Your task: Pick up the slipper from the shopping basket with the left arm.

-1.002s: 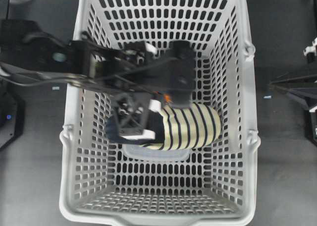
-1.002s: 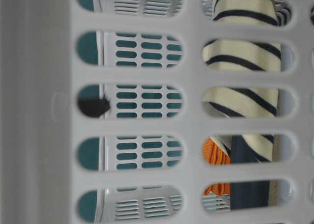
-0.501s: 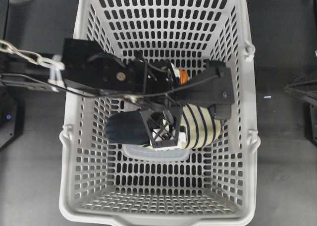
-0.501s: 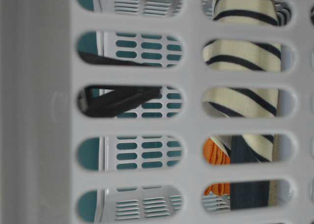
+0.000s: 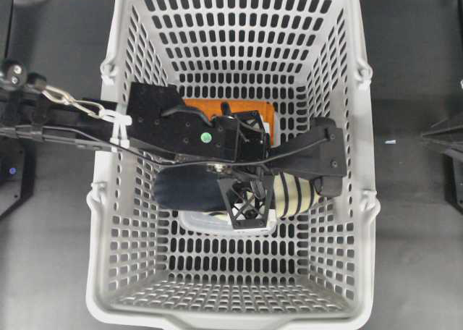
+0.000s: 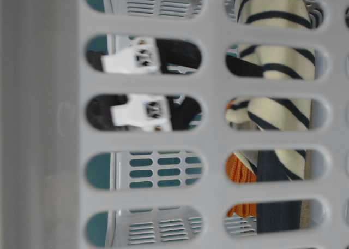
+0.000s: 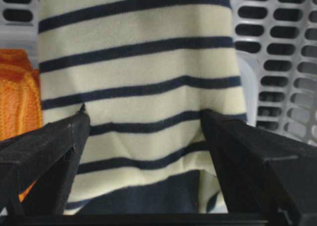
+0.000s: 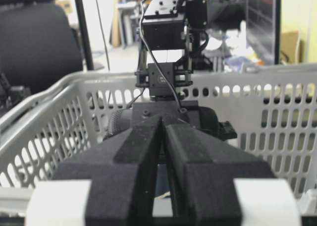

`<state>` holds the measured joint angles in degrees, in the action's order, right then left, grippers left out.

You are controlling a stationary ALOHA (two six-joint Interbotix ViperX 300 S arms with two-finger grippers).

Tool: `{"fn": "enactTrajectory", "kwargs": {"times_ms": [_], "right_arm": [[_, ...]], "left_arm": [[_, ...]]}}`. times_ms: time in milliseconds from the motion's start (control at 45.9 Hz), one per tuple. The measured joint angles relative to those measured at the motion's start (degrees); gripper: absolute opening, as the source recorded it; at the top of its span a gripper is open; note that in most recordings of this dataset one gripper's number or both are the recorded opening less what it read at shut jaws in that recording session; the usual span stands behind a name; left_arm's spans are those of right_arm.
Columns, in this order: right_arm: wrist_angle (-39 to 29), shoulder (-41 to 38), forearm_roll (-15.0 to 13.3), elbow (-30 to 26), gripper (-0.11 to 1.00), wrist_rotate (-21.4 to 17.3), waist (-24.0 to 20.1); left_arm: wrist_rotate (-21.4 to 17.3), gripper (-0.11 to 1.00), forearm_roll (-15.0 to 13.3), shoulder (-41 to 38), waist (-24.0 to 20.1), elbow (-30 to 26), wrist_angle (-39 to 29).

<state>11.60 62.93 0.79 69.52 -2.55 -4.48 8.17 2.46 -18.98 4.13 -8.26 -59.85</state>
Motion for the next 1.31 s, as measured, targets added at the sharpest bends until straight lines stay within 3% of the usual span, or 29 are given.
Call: {"fn": "enactTrajectory", "kwargs": {"times_ms": [131, 327, 436, 654, 850, 1068, 1307], "right_arm": [[-0.88, 0.00, 0.00, -0.09, 0.00, 0.00, -0.26], [-1.58, 0.00, 0.00, 0.18, 0.00, 0.00, -0.26], [-1.58, 0.00, 0.00, 0.26, 0.00, 0.00, -0.35], [-1.58, 0.35, 0.00, 0.26, 0.00, 0.00, -0.26], [-1.58, 0.53, 0.00, 0.26, 0.00, 0.00, -0.26], [-1.76, 0.97, 0.00, 0.26, 0.00, 0.00, -0.26], [-2.02, 1.58, 0.00, 0.18, 0.00, 0.00, -0.35]], "left_arm": [[0.00, 0.77, 0.00, 0.00, -0.62, 0.70, 0.09], [-0.53, 0.25, 0.00, 0.00, -0.97, 0.79, 0.00], [-1.49, 0.04, 0.00, 0.35, -0.53, 0.26, -0.62], [-2.72, 0.03, 0.00, 2.81, 0.26, -5.54, -6.50], [-3.78, 0.03, 0.00, 3.25, 0.88, -15.38, -16.35], [-7.73, 0.03, 0.00, 1.41, 1.41, -29.62, -28.74], [-12.66, 0.03, 0.00, -1.67, 1.76, -35.95, -32.70]]}}
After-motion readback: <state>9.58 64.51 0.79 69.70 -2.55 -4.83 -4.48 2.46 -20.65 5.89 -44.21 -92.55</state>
